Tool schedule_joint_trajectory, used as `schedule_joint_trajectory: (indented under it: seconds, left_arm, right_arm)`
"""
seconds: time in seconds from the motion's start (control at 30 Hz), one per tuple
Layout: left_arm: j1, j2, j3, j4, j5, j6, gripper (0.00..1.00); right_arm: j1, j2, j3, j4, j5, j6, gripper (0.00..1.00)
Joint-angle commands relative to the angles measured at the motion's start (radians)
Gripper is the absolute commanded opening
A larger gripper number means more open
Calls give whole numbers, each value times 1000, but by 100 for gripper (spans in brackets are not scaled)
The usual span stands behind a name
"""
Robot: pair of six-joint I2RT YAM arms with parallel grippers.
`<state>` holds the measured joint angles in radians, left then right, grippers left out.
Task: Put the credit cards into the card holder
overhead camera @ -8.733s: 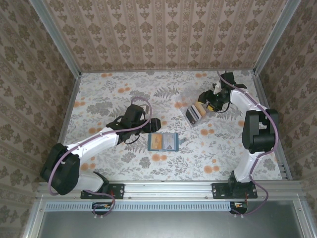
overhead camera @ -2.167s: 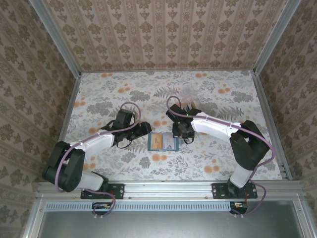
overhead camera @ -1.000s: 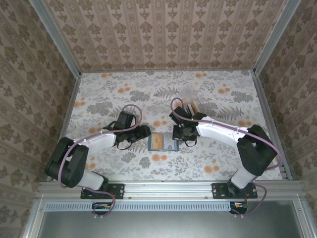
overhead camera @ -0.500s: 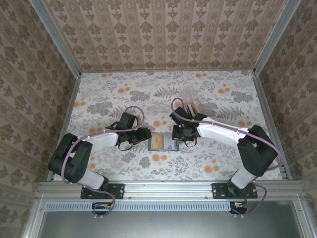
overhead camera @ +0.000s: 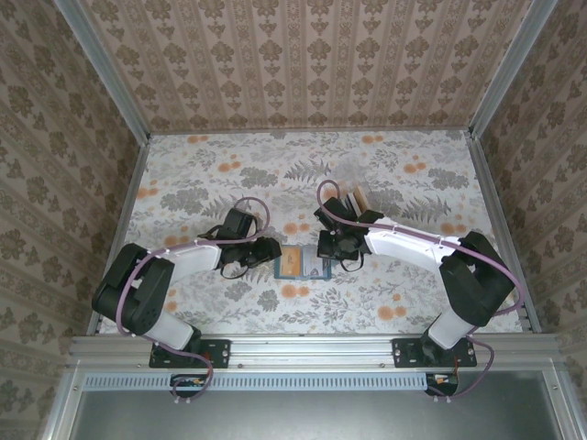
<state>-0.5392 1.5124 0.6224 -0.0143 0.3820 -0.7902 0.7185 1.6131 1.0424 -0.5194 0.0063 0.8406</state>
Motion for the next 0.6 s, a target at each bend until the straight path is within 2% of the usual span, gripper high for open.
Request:
schedule_joint_trajectory:
  seconds: [0.0, 0.57]
  left_arm:
    - [-13, 22, 18, 5, 20, 0, 44]
    - [-25, 55, 30, 14, 27, 0, 40]
  right_arm:
    - [6, -6, -5, -12, 10, -10, 0]
    - [6, 22, -32, 17, -5, -12, 0]
